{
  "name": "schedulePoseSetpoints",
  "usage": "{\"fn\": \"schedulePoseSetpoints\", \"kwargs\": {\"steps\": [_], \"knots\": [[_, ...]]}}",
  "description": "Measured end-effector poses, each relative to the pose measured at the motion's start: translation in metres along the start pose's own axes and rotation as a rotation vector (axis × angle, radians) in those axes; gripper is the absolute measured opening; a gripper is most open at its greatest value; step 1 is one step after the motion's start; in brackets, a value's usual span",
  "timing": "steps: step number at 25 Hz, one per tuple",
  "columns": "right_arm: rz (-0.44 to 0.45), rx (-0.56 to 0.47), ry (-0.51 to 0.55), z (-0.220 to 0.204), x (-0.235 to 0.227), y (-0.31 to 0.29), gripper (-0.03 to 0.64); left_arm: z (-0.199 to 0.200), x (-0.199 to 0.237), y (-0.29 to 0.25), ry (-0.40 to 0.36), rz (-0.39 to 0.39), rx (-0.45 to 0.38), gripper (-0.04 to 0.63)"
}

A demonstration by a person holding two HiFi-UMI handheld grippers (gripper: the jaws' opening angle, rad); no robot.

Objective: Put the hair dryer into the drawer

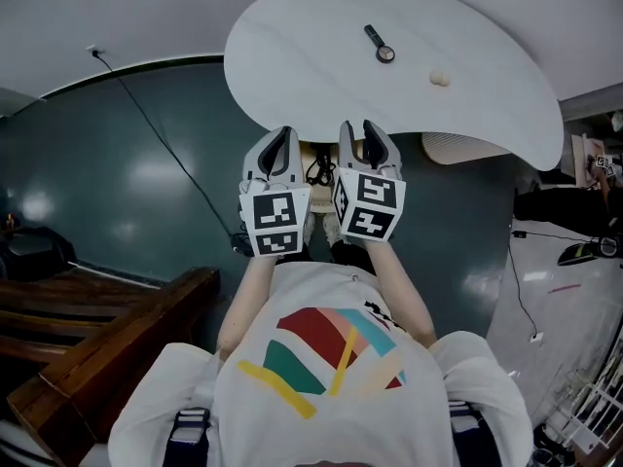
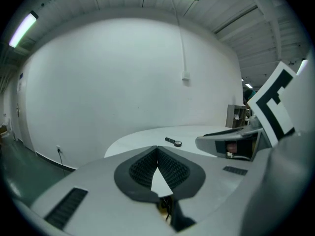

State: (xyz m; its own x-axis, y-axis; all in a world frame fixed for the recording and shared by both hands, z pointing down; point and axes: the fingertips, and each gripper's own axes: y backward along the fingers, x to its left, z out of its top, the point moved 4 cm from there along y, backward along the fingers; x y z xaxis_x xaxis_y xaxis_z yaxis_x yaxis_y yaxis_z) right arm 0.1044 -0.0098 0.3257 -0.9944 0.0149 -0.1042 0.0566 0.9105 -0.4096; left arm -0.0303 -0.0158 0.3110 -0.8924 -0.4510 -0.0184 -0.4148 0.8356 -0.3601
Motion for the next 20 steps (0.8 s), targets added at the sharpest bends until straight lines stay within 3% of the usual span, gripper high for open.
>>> {"fn": "schedulePoseSetpoints", "kwargs": {"steps": [8, 20], "knots": [[0.063, -0.239, 0.096, 0.067, 0.007, 0.047, 0.036, 0.06, -0.003, 0.018, -0.015, -0.006, -0.139, 0.017], [0.116, -0.276, 0.133, 0.071, 0.007, 0.073, 0.011, 0.094, -0.011, 0.043, -0.03, 0.001, -0.264, 0.017]]}}
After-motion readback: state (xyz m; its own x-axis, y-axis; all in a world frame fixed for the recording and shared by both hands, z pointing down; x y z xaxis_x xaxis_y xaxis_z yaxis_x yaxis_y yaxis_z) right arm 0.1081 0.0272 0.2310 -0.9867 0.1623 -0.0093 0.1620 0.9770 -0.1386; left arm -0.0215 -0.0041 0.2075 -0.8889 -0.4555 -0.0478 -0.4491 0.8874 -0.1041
